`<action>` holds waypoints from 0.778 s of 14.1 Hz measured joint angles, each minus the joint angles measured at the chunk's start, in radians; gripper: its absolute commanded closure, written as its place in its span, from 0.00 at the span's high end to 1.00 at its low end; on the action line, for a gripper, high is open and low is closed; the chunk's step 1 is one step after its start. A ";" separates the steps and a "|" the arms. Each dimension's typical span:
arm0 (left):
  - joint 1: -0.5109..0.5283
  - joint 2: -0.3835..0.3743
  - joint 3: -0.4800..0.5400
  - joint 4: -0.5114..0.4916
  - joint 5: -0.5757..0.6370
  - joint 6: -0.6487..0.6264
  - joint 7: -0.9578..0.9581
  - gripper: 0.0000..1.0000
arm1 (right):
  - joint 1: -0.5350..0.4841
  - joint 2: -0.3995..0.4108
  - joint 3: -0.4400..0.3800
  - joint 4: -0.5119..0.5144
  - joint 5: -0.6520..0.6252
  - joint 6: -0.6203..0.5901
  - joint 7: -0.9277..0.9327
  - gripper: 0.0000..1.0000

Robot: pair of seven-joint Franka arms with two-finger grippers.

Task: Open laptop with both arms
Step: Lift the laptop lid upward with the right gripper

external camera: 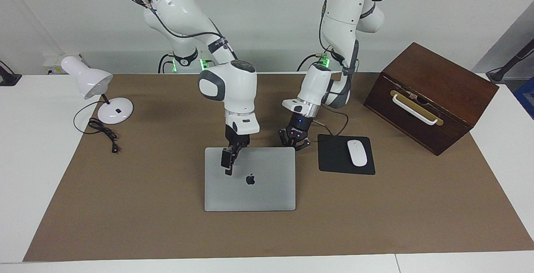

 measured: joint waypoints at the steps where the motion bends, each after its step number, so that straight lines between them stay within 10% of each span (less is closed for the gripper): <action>1: 0.000 0.000 0.000 0.000 0.000 0.000 0.000 0.00 | 0.000 0.000 0.000 0.009 0.010 -0.010 -0.009 1.00; 11: 0.000 0.000 0.000 0.000 0.000 0.000 0.000 0.00 | 0.000 -0.001 0.005 0.056 0.048 -0.066 -0.042 1.00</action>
